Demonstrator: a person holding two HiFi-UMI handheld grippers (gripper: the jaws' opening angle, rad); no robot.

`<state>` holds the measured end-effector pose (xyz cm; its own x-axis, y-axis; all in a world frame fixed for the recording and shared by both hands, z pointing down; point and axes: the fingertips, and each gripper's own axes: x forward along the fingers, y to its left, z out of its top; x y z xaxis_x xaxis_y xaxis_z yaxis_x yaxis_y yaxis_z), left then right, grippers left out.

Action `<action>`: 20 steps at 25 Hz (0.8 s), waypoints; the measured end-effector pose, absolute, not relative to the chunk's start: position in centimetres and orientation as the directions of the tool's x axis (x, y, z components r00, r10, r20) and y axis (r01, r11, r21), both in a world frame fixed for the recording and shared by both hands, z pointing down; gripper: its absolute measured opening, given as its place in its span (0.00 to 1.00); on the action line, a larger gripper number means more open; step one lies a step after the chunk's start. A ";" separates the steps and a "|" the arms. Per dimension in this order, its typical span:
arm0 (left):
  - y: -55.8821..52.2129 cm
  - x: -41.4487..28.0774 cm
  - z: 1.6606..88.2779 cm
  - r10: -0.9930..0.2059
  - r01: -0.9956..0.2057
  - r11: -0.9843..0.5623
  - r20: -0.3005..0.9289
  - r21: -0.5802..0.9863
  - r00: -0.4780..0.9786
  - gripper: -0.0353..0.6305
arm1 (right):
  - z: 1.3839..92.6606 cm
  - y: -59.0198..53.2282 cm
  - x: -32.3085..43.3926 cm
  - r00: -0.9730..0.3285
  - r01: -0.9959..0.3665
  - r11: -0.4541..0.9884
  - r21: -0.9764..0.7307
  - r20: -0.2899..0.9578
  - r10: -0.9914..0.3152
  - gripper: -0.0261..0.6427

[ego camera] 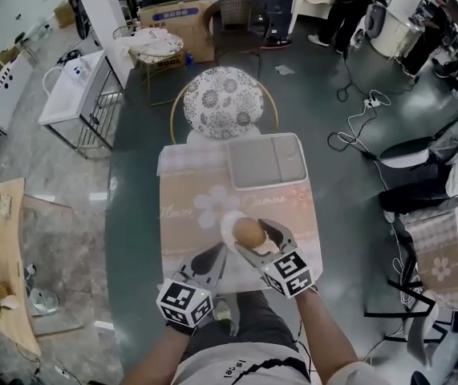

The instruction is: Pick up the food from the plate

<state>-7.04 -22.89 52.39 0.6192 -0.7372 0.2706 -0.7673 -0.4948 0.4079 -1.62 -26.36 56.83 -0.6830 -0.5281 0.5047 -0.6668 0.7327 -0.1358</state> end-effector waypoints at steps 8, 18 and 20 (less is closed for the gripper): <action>-21.4 -6.3 48.0 -0.735 -0.753 -0.535 0.229 0.382 0.638 0.06 | 51.3 -25.1 -1.1 -0.697 -0.681 0.720 -0.134 0.420 -0.582 0.52; -19.9 -5.9 42.4 -0.743 -0.752 -0.553 0.196 0.359 0.640 0.06 | 43.5 -23.2 -0.7 -0.693 -0.712 0.691 -0.125 0.281 -0.663 0.52; -19.5 -6.0 41.4 -0.747 -0.752 -0.555 0.185 0.355 0.639 0.06 | 42.2 -22.5 -0.8 -0.695 -0.713 0.690 -0.123 0.257 -0.672 0.52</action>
